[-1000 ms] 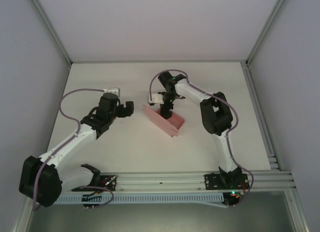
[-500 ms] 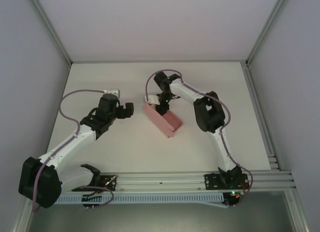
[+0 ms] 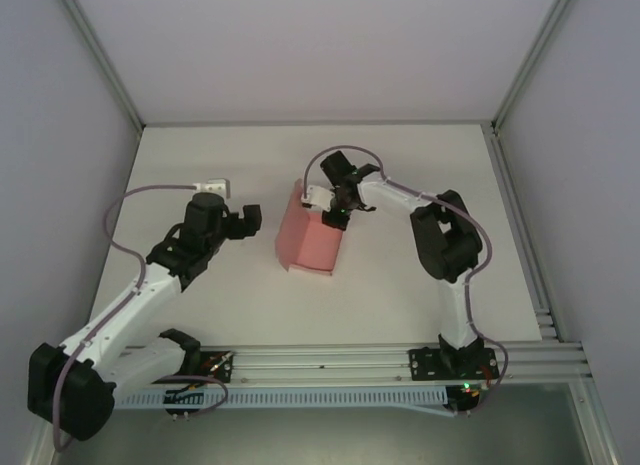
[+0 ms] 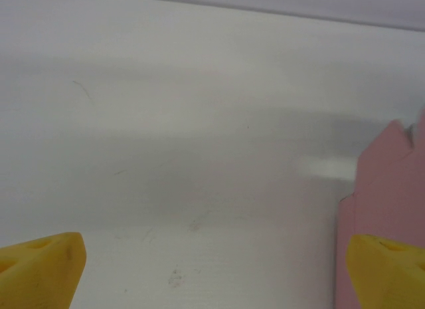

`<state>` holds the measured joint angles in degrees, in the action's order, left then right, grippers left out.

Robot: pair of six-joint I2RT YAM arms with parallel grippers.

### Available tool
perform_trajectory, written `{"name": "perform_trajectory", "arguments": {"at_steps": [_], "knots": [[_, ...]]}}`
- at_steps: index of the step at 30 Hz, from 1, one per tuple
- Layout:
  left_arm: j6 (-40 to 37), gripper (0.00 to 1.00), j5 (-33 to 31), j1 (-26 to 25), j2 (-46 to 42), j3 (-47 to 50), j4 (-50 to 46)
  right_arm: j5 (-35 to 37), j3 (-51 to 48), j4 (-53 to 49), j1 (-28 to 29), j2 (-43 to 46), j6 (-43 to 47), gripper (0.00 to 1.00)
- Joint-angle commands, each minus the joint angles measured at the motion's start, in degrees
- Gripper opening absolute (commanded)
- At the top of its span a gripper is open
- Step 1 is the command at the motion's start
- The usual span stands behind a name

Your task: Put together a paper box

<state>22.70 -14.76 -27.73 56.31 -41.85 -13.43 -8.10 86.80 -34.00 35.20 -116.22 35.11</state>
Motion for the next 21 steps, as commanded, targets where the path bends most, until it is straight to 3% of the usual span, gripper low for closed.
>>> {"name": "perform_trajectory", "arguments": {"at_steps": [1,4,8,10,16,21], "knots": [[2.6,1.00,-2.3,0.5,-2.3,-0.6,-2.1,15.6,-7.1,8.2,0.4,8.2,-28.7,0.02],[2.4,1.00,-2.4,0.5,-3.2,-0.9,-2.1,22.2,-18.0,11.2,1.6,15.0,-50.0,0.02],[2.5,1.00,-2.1,0.5,-3.0,-1.7,-2.8,26.5,-28.5,13.4,6.6,21.2,-73.2,0.11],[2.7,1.00,-1.9,0.5,-2.5,-2.0,-2.8,28.1,-31.4,13.0,9.9,22.5,-82.6,0.07],[2.9,1.00,-0.2,0.4,-1.3,-1.7,-2.0,37.7,-29.1,2.7,17.6,20.8,-96.5,0.15],[0.6,1.00,3.9,0.5,-0.8,-0.6,0.0,38.7,-27.1,2.7,19.1,19.5,-94.2,0.30]]}}
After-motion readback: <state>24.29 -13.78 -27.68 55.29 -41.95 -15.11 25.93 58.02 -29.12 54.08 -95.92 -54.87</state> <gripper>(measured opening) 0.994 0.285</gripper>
